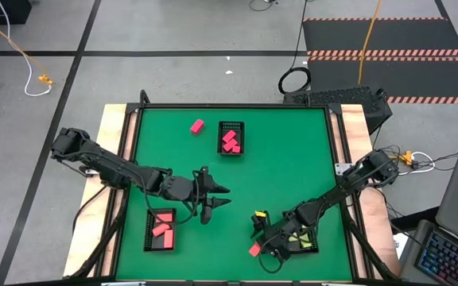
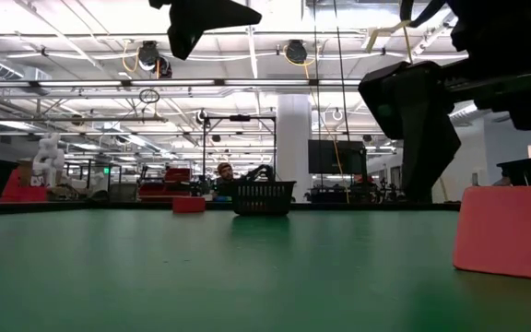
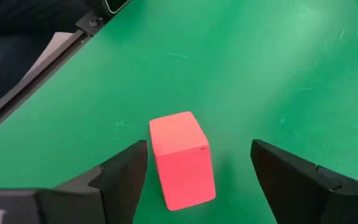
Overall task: Sort & place blocks by color
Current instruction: Put the orange block into the bottom left black bin
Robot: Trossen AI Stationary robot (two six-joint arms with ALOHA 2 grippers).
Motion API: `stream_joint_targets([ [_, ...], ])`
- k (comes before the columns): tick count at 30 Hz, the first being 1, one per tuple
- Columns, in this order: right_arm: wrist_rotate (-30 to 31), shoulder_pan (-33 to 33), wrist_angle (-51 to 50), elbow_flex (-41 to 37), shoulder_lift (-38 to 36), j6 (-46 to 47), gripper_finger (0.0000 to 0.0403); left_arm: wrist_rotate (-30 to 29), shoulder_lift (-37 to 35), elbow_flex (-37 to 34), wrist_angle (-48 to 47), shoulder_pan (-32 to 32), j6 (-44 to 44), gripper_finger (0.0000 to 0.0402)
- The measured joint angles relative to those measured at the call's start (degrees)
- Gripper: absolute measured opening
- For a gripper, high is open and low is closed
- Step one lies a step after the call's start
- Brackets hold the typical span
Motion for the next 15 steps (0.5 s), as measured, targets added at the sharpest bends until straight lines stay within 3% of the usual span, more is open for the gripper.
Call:
stream_joint_targets([
  [10, -1.75, 0.0, 1.62, 0.02, 3.34, 1.31, 0.0262, -0.04, 0.0, 0.0, 0.54, -1.08, 0.76, 0.0163],
  [15, -1.52, 0.0, 3.08, 0.02, 3.6, 1.14, 0.023, -0.02, 0.0, 0.0, 1.75, -1.64, 1.62, 0.0163],
])
